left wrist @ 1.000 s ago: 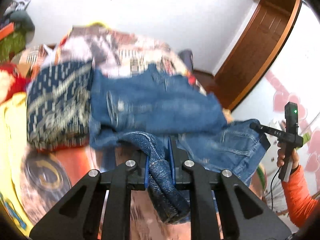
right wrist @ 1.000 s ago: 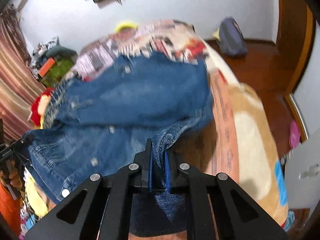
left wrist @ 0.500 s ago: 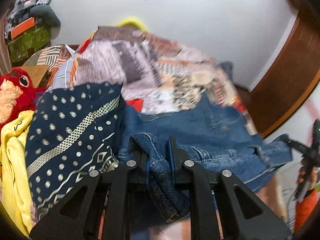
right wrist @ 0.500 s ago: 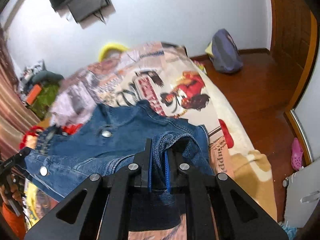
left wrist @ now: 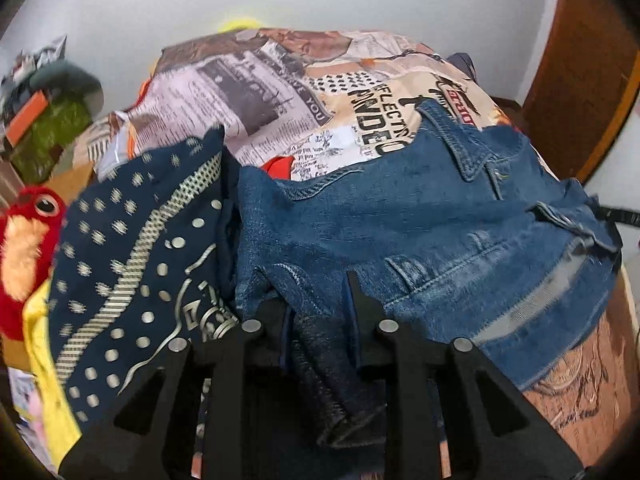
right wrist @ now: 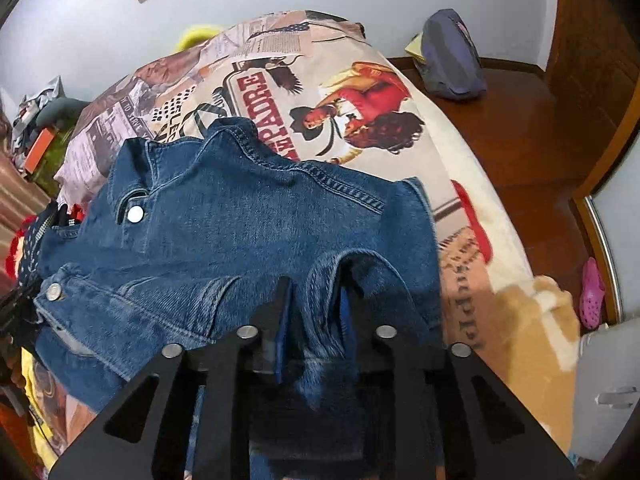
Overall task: Fold large clothes
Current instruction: 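Lift the hem with both grippers and fold it over toward the collar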
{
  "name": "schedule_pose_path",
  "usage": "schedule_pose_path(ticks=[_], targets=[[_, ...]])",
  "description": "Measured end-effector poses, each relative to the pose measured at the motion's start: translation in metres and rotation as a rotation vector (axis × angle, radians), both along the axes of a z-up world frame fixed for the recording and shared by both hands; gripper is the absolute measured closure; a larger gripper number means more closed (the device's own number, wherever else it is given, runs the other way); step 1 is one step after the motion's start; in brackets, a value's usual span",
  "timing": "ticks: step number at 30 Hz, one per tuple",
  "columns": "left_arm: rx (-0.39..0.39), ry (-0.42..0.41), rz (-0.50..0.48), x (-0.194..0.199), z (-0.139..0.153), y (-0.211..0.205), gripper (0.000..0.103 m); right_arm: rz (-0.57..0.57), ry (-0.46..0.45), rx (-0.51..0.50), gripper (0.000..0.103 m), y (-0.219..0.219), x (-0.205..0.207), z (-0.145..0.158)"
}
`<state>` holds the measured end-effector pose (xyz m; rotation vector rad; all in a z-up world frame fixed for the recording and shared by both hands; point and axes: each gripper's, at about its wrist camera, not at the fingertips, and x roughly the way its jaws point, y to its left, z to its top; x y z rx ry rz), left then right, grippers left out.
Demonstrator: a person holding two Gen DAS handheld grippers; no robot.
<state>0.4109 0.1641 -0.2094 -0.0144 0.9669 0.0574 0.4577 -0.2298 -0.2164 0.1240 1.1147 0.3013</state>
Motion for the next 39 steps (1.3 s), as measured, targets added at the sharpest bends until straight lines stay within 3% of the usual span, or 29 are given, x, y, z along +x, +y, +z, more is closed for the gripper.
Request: schedule_pose_path(ticks=[3, 7, 11, 13, 23, 28, 32, 36, 39], targets=[[0.014, -0.056, -0.015, -0.017, 0.022, -0.007, 0.050, -0.011, -0.046, -0.010, 0.072, -0.003, -0.013, 0.020], [-0.003, -0.135, -0.041, -0.041, 0.051, -0.016, 0.045, 0.030, -0.105, 0.001, 0.071, -0.002, -0.040, 0.046], [-0.019, -0.140, -0.095, -0.059, 0.063, -0.034, 0.043, 0.094, -0.140, 0.001, 0.069, 0.006, -0.067, 0.061], [-0.029, -0.130, -0.128, -0.067, 0.062, -0.048, 0.035, 0.133, -0.144, 0.003, 0.067, 0.015, -0.080, 0.062], [-0.024, 0.028, -0.232, -0.073, 0.000, -0.106, 0.034, 0.273, -0.036, 0.011, 0.066, 0.064, -0.110, 0.019], [0.014, 0.055, -0.236, -0.058, -0.021, -0.115, 0.034, 0.299, 0.008, -0.013, 0.066, 0.086, -0.104, -0.006], [0.034, 0.052, -0.224, -0.034, -0.027, -0.110, 0.034, 0.284, 0.015, -0.015, 0.065, 0.096, -0.090, -0.016], [0.055, 0.052, -0.199, 0.006, -0.024, -0.097, 0.034, 0.342, 0.025, -0.041, 0.064, 0.108, -0.061, -0.016], [0.027, 0.056, -0.161, 0.048, -0.018, -0.081, 0.034, 0.324, 0.062, -0.045, 0.064, 0.115, -0.029, -0.014]])
